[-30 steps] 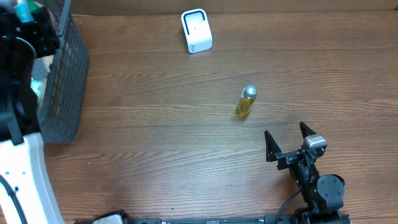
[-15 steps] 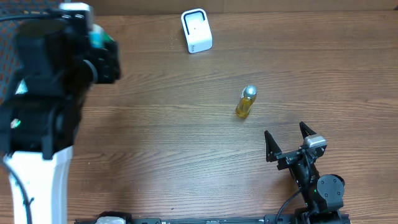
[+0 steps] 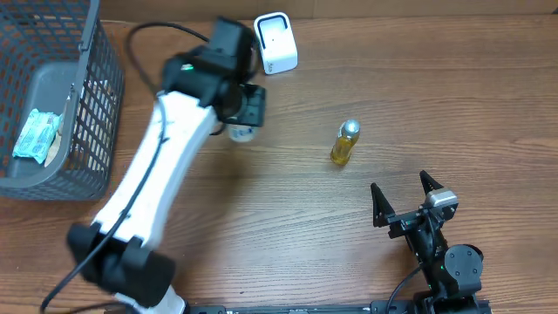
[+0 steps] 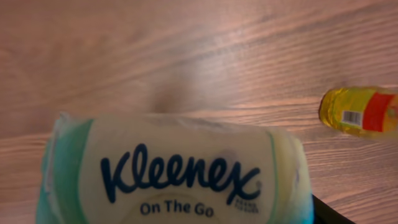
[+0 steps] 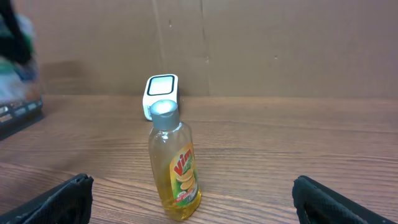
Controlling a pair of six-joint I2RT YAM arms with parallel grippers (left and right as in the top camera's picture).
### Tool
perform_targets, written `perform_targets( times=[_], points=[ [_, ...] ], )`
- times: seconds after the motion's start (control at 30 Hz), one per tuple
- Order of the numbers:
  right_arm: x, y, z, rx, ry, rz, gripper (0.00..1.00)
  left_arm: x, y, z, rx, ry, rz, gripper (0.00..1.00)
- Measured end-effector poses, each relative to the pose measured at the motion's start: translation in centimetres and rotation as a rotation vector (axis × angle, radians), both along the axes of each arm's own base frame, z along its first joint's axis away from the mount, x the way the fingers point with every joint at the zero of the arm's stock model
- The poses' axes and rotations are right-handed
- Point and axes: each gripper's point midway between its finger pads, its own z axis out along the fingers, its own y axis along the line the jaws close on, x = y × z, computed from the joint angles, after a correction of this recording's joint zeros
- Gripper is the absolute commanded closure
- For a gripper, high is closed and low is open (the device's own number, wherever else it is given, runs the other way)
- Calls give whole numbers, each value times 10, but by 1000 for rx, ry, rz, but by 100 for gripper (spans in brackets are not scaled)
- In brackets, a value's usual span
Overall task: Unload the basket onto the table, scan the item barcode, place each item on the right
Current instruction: 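Carry the tub forward and set it down left of the bottle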
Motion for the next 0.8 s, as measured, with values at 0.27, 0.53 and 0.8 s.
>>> perform_targets(
  times=[0.27,0.53,0.8],
  points=[
    [0,0,0,0,0,0,0,10,-50,-67,21,91,34,59],
    [0,0,0,-1,0,0,0,12,-91,-97,87,27,43,58],
    [0,0,0,-1,0,0,0,2,-119,-93,86,-33,48,58]
  ],
)
